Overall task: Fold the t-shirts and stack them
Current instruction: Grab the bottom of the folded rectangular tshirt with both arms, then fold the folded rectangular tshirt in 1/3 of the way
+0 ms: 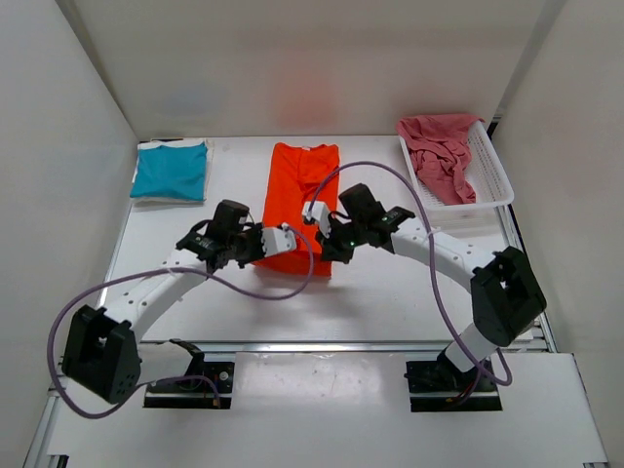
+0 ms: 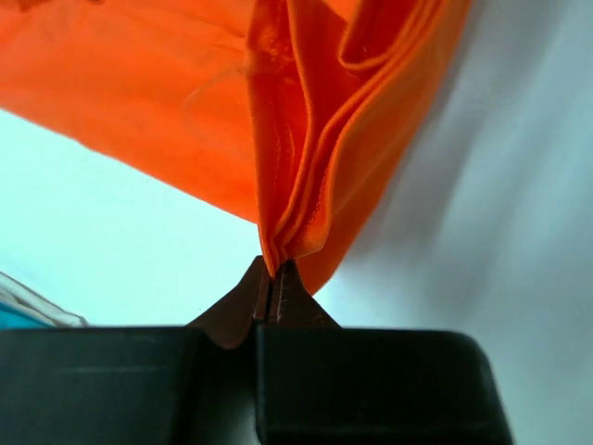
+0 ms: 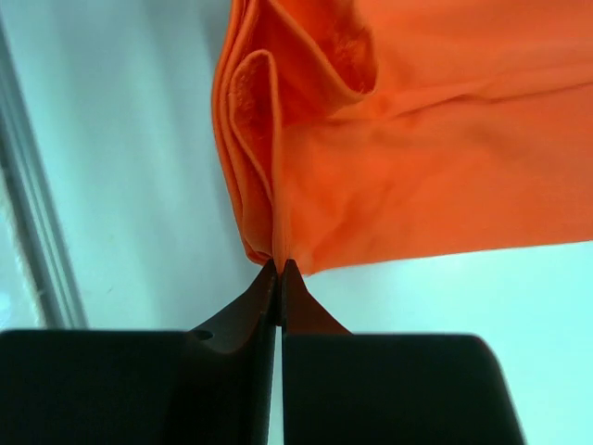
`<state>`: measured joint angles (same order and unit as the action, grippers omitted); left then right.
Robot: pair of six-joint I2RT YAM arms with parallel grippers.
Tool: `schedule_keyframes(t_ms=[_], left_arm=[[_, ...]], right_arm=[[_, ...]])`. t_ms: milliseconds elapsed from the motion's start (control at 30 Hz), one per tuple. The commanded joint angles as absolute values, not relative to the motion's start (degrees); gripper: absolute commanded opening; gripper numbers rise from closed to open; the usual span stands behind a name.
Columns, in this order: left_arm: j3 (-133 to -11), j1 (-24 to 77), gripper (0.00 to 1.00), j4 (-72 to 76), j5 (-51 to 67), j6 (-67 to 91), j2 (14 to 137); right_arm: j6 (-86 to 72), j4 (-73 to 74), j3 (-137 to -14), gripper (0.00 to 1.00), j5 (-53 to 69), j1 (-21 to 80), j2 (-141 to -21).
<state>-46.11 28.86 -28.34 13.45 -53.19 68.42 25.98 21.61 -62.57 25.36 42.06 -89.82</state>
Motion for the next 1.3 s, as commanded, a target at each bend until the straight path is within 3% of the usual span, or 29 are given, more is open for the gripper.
schedule_keyframes(t_ms=[0,333,633,800,1267], left_arm=[[-51.4,24.7,0.00,-28.0,18.9,-47.0,72.3],[-60.8,22.5,0.00,-20.3,15.9,-39.8,84.0],[-69.9,23.0,0.00,-13.1,11.0,-37.9,95.4],[-72.4,23.2,0.00,-12.8,10.1,-37.5,100.4],[-81.6,22.3,0.00,-9.1,9.1,-36.1,110.6]], right_arm=[[27.5,23.5,-69.5,0.00,26.7,40.6,-93.3],[31.0,30.1,-88.6,0.00,29.8,31.1,-107.9],[27.2,25.9,-93.6,0.00,26.3,27.4,-114.3],[22.9,28.6,-104.0,0.00,26.0,24.7,-121.9],[25.4,31.1,-113.4,0.00,22.3,23.3,-130.0]])
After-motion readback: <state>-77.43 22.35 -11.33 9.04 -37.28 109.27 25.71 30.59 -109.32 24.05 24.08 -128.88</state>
